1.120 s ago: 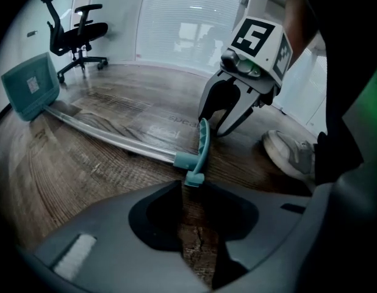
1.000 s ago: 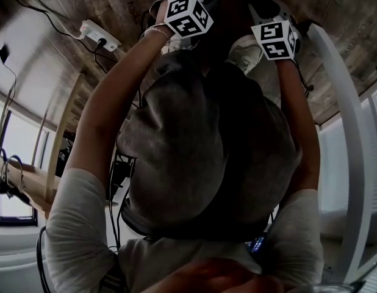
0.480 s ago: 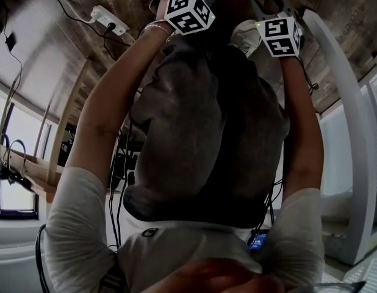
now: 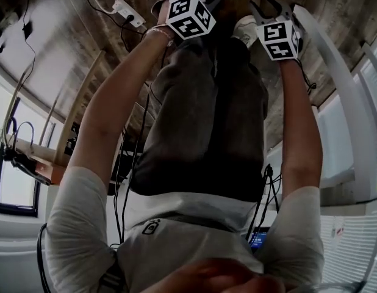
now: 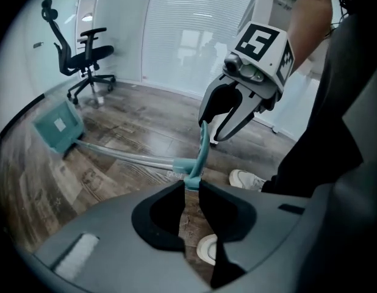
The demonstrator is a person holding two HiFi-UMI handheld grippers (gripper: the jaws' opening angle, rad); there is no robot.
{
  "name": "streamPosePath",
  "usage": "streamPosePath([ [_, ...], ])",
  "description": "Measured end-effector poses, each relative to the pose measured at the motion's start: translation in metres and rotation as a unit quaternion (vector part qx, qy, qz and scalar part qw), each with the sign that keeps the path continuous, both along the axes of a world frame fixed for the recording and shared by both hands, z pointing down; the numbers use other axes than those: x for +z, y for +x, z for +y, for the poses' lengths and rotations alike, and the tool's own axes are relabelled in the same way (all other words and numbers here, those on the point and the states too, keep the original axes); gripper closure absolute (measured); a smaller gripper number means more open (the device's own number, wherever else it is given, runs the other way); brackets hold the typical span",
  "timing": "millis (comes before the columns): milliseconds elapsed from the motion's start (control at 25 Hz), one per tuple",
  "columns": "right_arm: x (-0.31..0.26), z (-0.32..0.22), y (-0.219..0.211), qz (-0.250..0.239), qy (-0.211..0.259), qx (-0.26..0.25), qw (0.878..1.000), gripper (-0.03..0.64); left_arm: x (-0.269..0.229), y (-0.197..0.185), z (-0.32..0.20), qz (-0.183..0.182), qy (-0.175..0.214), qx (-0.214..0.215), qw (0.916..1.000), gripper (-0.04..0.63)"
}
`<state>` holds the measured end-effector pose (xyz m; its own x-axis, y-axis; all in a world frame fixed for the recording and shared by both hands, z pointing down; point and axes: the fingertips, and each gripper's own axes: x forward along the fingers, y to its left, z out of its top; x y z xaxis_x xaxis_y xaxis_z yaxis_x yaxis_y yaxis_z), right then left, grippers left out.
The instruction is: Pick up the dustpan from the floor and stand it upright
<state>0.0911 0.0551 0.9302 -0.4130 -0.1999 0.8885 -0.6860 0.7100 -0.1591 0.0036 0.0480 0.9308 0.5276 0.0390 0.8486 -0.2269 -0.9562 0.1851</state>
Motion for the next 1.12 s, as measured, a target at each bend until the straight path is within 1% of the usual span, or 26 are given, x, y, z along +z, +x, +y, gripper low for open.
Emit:
streamPosePath([
  [320,-0.089,-0.017,-0.017,-0.016,0.014,0.007,1.0,0.451,-0.087,-0.017,-0.015,0.001,0.0,-0.006,1.0,0.528],
  [560,-0.154,-0.025,-0.024,-0.026,0.027,0.002,0.999,0.451,-0.147,-0.022,-0.017,0.014,-0.007,-0.021,0.9997,0.528],
  [680,-0.187,-0.031,-0.029,-0.039,0.038,0.001,0.998,0.453,-0.173,-0.024,-0.017,0.019,-0.01,-0.028,0.9994,0.528],
  [880,-0.224,-0.037,-0.037,-0.058,0.051,0.001,0.997,0.453,-0.203,-0.027,-0.015,0.032,-0.019,-0.045,0.9983,0.528],
  [1120,-0.256,-0.042,-0.04,-0.061,0.061,0.004,0.996,0.453,-0.229,-0.027,-0.016,0.045,-0.021,-0.052,0.9974,0.528],
])
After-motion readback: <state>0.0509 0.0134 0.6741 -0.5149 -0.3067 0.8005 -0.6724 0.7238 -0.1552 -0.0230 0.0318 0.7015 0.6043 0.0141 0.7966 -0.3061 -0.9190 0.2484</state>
